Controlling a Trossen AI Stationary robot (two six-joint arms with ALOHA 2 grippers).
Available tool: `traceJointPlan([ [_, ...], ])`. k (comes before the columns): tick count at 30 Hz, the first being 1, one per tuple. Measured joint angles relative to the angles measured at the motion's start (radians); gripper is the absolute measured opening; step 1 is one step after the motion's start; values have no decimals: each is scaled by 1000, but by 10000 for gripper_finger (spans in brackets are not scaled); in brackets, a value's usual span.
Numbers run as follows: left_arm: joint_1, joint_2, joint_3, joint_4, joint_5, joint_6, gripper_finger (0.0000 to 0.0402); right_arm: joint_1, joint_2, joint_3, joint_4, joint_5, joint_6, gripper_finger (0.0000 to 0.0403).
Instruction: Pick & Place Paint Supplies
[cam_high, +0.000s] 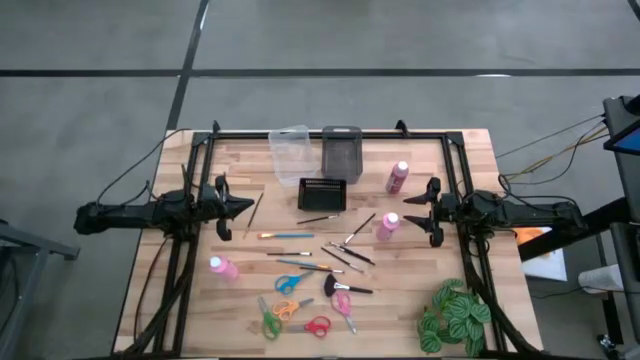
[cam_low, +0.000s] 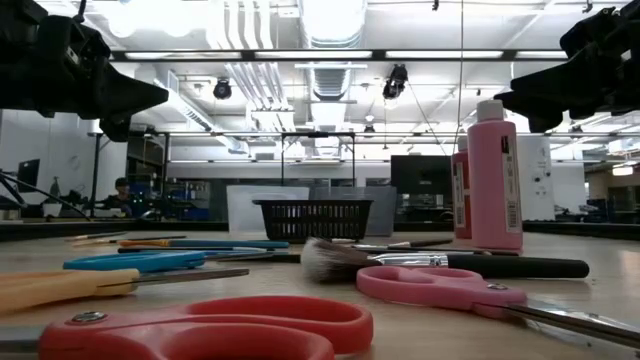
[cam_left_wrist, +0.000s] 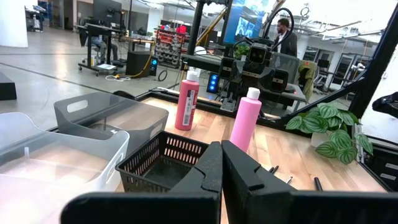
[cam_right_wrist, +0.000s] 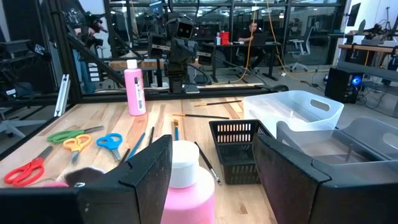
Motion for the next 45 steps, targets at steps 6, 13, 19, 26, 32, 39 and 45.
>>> traceJointPlan([
  [6,0,0,0,0,0,0,0,0,0,0,0,0,-1,221],
  [13,0,0,0,0,0,0,0,0,0,0,0,0,-1,221],
  [19,0,0,0,0,0,0,0,0,0,0,0,0,0,221],
  [26,0,0,0,0,0,57,0,0,0,0,0,0,-1,221],
  [32,-1,0,0,2,1,-10,0,0,0,0,0,0,0,221],
  [39,6,5,69,-112,-34,-216,0,0,0,0,0,0,-1,221],
  [45,4,110,365,-467,-16,-231,16,0,0,0,0,0,0,221],
])
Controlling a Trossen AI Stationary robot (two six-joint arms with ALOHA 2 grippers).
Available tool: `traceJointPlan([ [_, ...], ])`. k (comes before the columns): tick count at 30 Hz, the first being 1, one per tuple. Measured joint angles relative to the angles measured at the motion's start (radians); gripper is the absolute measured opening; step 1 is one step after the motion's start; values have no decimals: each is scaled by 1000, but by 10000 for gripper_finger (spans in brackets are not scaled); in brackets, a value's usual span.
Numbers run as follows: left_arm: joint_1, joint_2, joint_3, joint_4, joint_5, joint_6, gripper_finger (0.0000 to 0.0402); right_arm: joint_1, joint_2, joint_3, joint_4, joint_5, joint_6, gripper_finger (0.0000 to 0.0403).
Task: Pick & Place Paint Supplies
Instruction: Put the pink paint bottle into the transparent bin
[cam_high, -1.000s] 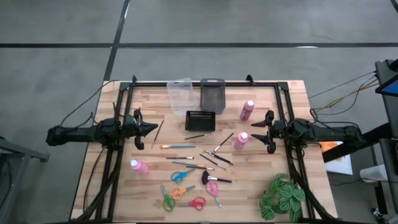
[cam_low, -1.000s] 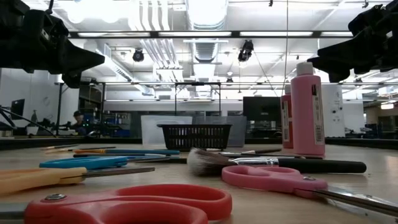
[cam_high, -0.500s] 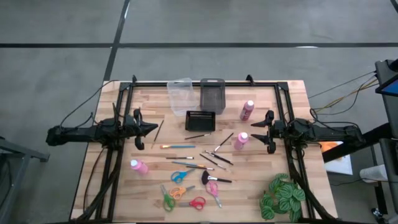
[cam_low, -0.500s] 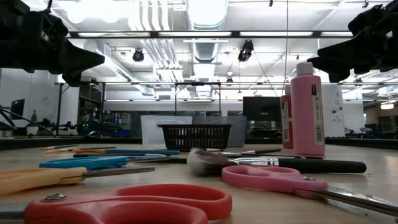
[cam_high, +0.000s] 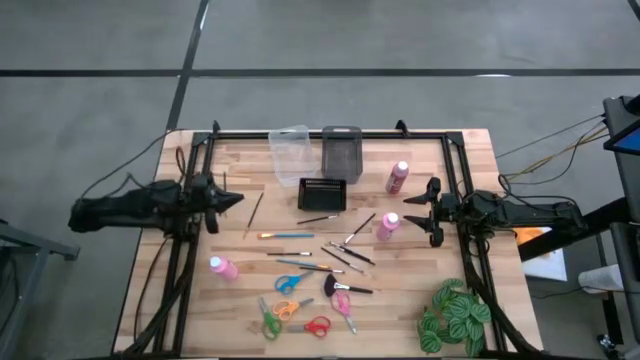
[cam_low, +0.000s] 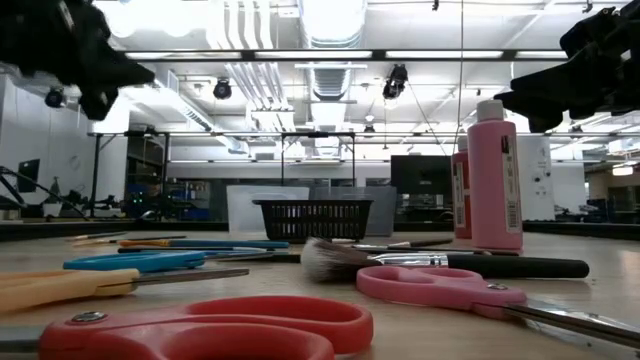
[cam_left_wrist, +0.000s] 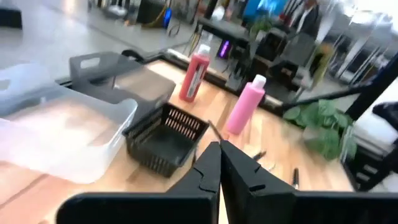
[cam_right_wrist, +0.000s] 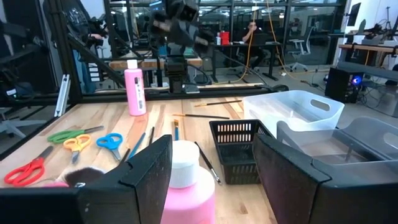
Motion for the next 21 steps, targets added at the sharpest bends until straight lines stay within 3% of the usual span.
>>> traceJointPlan([
  [7,0,298,388,-313,23,-174,101,0,0,0,0,0,-1,221],
  [14,-11,707,770,-905,232,-231,221,0,0,0,0,0,0,221],
  [18,-54,884,876,-1116,268,-248,277,0,0,0,0,0,0,221],
  [21,-116,959,898,-1146,309,-251,307,0,0,0,0,0,-1,221],
])
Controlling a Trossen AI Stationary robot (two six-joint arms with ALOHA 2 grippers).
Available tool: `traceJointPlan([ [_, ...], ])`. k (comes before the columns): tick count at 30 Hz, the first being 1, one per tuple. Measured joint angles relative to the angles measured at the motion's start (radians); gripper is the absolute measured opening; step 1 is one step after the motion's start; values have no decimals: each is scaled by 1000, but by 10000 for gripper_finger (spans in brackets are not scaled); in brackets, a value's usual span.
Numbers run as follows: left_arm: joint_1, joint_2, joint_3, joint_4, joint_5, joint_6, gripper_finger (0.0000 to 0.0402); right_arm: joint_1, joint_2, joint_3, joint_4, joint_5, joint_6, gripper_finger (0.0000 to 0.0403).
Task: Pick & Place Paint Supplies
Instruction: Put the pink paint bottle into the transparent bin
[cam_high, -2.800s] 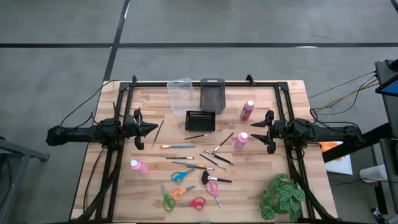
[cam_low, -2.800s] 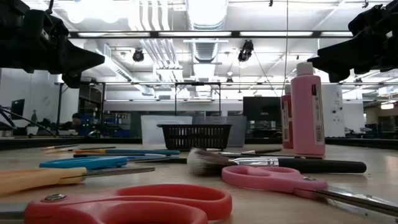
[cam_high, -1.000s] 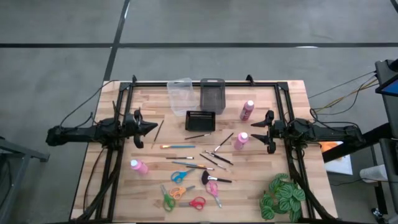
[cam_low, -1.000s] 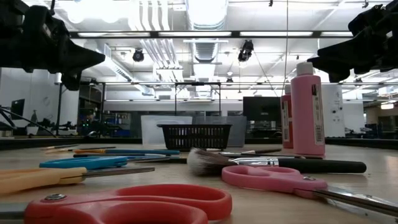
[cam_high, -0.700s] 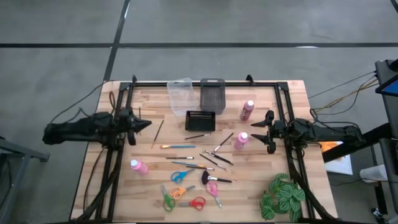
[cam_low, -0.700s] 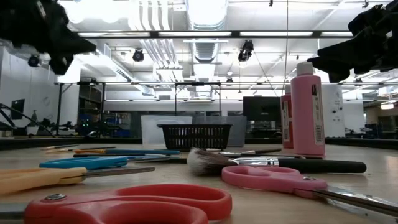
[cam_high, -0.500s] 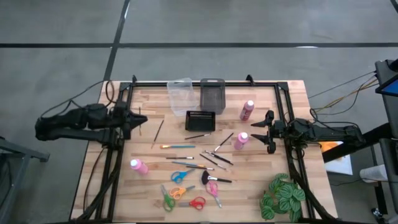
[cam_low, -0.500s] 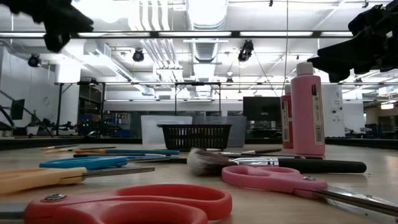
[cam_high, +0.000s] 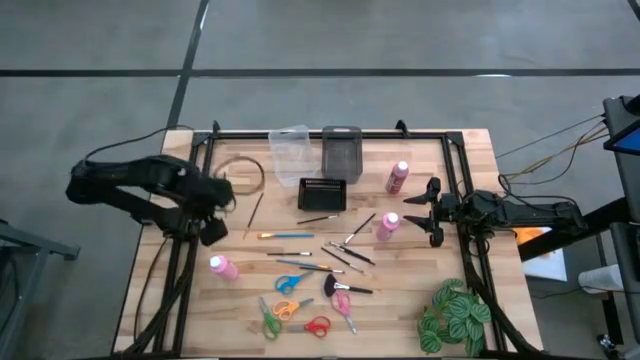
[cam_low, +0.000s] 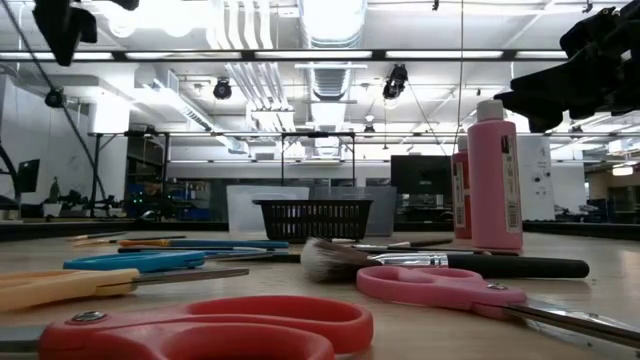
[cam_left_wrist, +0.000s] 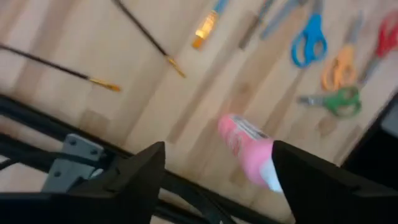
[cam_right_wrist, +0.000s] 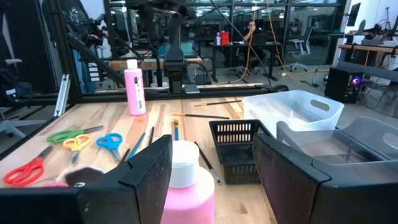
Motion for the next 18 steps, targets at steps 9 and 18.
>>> traceJointPlan([
  [9,-242,34,-2,-3,-26,-232,336,0,0,0,0,0,0,221],
  [18,-474,60,-3,5,-140,-459,336,0,0,0,0,0,0,221],
])
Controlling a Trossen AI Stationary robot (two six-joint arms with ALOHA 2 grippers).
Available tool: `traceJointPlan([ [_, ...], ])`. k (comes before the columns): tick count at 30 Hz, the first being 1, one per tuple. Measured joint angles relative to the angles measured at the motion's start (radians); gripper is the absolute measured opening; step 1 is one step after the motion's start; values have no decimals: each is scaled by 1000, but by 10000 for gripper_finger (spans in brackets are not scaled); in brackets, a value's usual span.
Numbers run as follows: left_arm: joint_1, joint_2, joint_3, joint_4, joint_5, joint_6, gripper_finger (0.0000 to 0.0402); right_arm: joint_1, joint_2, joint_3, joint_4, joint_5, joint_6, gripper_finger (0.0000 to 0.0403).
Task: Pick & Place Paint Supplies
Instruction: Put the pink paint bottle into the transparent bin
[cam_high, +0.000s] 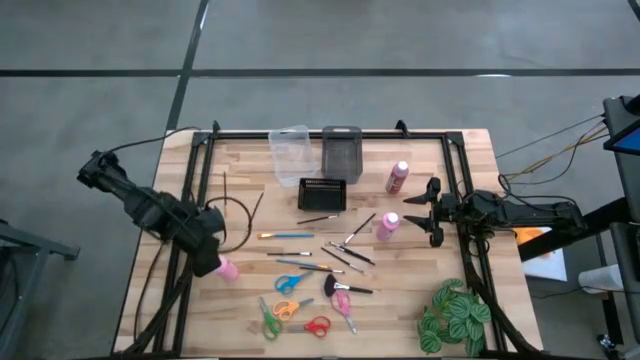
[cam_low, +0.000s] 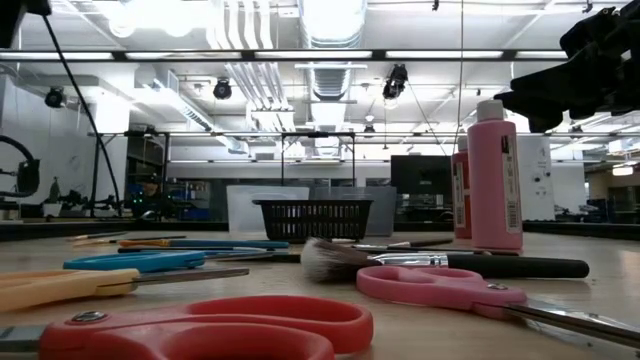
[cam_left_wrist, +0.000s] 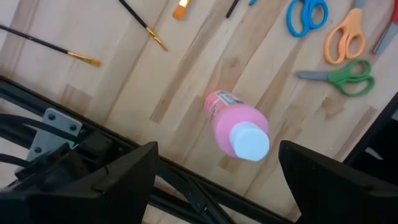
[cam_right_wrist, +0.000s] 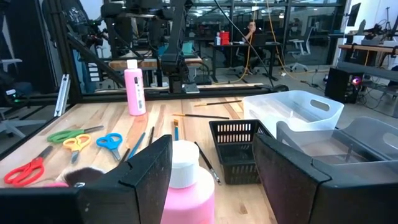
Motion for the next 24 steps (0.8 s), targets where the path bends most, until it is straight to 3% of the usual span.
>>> traceJointPlan([
  [13,-69,133,-2,40,-24,-32,336,0,0,0,0,0,0,221],
  [24,-74,52,-93,130,-20,-107,336,0,0,0,0,0,1,221],
])
